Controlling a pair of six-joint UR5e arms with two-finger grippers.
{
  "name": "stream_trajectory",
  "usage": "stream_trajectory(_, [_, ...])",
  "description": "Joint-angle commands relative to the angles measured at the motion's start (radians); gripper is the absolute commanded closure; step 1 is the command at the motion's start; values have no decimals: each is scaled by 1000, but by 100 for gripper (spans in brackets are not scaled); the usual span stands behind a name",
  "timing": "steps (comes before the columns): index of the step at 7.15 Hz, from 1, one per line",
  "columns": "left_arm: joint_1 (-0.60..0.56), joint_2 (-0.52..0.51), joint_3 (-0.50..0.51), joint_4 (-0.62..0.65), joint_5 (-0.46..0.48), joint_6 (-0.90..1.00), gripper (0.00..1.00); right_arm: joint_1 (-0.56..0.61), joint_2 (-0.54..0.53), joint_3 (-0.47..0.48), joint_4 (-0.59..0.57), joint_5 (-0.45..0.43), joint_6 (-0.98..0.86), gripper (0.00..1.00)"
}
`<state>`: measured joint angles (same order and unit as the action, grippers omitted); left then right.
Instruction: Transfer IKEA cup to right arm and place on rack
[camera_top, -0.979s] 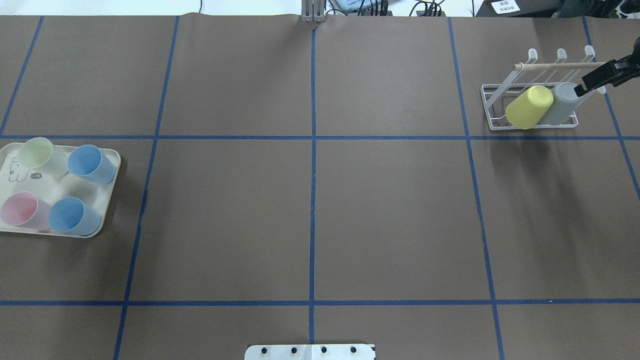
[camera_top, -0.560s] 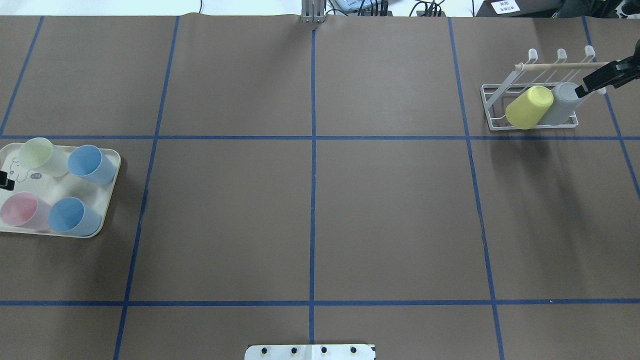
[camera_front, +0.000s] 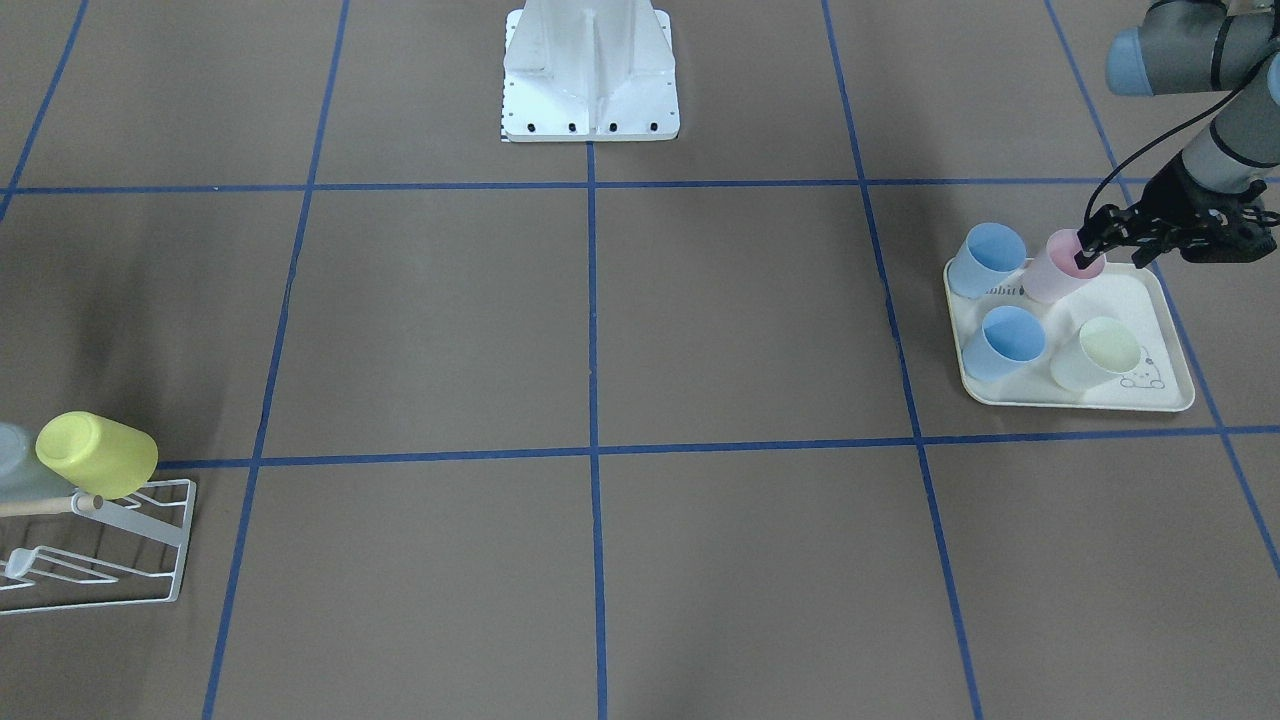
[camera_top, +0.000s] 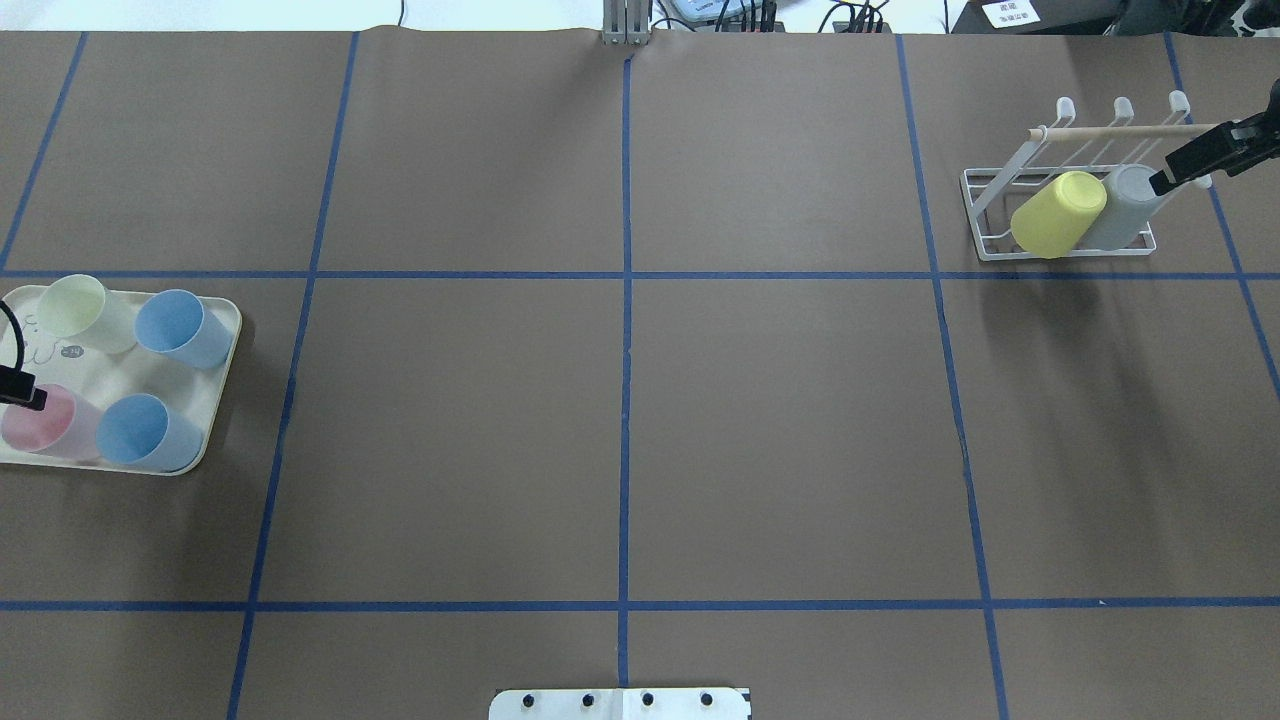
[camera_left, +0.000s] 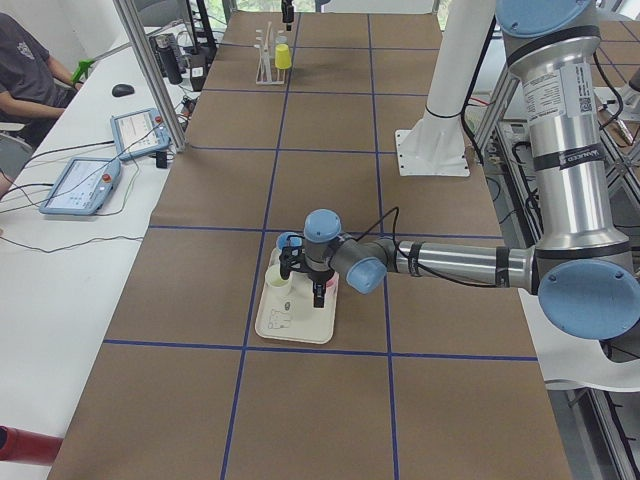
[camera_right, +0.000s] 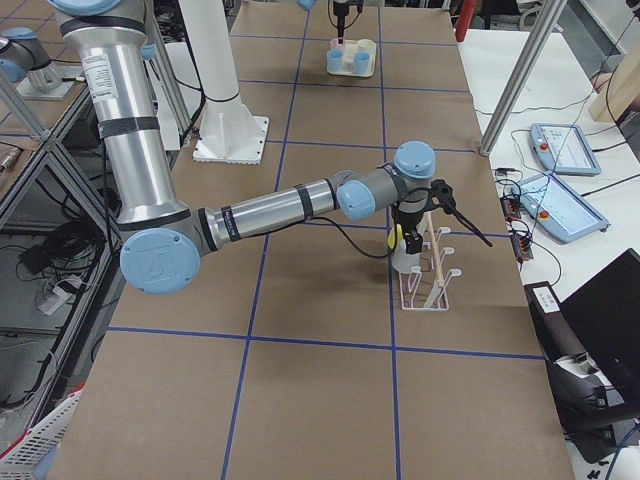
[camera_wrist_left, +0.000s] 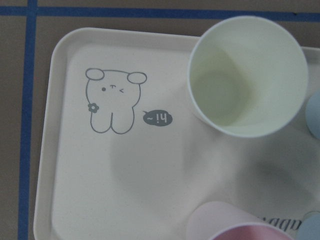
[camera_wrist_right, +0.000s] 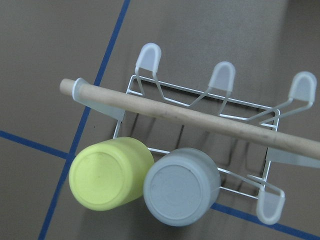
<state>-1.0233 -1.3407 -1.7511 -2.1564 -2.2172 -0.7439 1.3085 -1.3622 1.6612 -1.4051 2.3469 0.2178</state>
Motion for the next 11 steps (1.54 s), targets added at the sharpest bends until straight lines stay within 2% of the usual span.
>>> stream_trajectory(1, [8,3,-10,1,-6,0,100,-2,0,-1,0,0,2,1])
stream_trajectory(2, [5,6,-19,0,-31,0,100,-3,0,-1,0,0,2,1])
stream_trajectory(3, [-12,47,-65,0,-124,0,100,-5,2,-1,0,-1,3,1])
stream_trajectory(4, [-59,142,-132,-2,-131,8,100,-6,2,-3,0,-1,3,1])
stream_trajectory(5, [-149,165,-161,-2,-142,12,100,-6,2,-3,0,-1,5,1])
stream_trajectory(6, [-178,163,-194,4,-145,-3,100,-8,5,0,2,-1,15,1])
stream_trajectory(7, [-175,135,-223,13,-180,-93,100,-8,15,17,2,-1,29,1])
stream_trajectory(9, [-173,-10,-266,10,-197,-378,100,-21,17,99,3,-1,128,1])
stream_trajectory(10, [-169,-103,-265,9,-197,-481,100,-47,17,145,47,-1,246,1])
stream_trajectory(11, [-120,-208,-251,9,-194,-634,100,-86,14,162,172,-1,419,1])
